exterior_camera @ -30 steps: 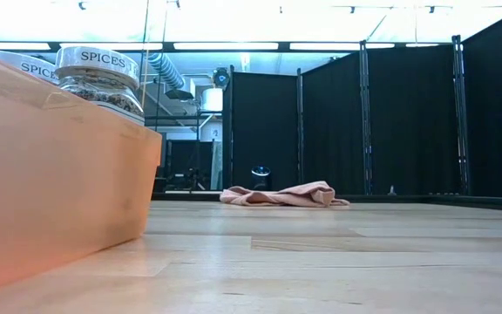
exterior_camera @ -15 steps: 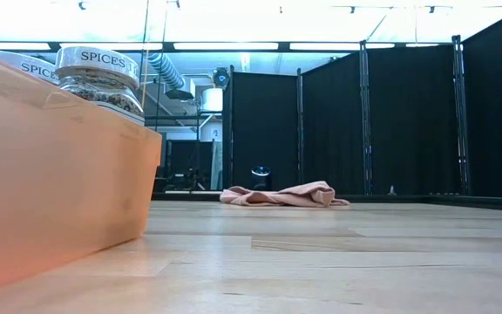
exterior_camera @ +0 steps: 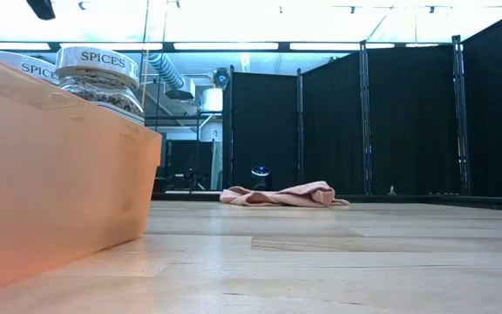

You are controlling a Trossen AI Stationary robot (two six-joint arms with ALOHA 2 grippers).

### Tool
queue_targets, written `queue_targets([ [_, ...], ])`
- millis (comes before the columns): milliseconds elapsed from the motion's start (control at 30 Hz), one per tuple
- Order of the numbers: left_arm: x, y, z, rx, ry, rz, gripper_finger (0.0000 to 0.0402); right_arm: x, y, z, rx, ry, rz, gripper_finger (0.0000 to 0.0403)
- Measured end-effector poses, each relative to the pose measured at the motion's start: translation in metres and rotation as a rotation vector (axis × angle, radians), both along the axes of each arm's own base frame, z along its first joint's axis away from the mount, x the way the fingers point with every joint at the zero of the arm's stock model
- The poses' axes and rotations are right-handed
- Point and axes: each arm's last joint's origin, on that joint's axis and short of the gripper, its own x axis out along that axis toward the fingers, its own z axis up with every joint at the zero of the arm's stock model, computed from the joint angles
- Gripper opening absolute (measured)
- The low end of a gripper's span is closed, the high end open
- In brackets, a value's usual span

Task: Sort spices by type
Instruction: Return to Home Position

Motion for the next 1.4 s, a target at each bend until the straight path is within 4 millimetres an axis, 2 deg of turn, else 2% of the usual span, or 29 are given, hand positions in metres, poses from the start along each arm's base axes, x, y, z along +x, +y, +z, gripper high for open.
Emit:
queue_targets([
  [267, 0.02, 0.003, -0.02, -0.054, 0.058, -0.004, 0.0284, -0.003, -0.004, -0.027, 0.065, -0.054, 0.0, 0.0258],
  [400, 0.027, 0.004, -0.032, -0.061, 0.038, -0.01, 0.0284, 0.005, 0.004, -0.038, 0.052, -0.034, -0.018, 0.0258],
  [567, 0.039, 0.005, -0.048, -0.072, 0.013, -0.005, 0.0284, 0.011, 0.011, -0.047, 0.074, -0.032, -0.01, 0.0254],
  [667, 0.049, 0.006, -0.065, -0.109, 0.01, -0.02, 0.0284, 0.013, 0.013, -0.048, 0.09, -0.047, -0.004, 0.0255],
  [867, 0.06, 0.004, -0.085, -0.143, -0.059, -0.116, 0.0284, 0.016, 0.016, -0.052, 0.112, -0.055, 0.003, 0.0259],
  [1033, 0.06, 0.001, -0.085, -0.135, -0.076, -0.156, 0.0284, 0.022, 0.022, -0.058, 0.089, -0.085, -0.007, 0.0256],
  [1400, 0.063, -0.004, -0.091, -0.141, -0.006, -0.152, 0.0284, 0.041, 0.041, -0.092, 0.13, -0.133, -0.046, 0.026],
])
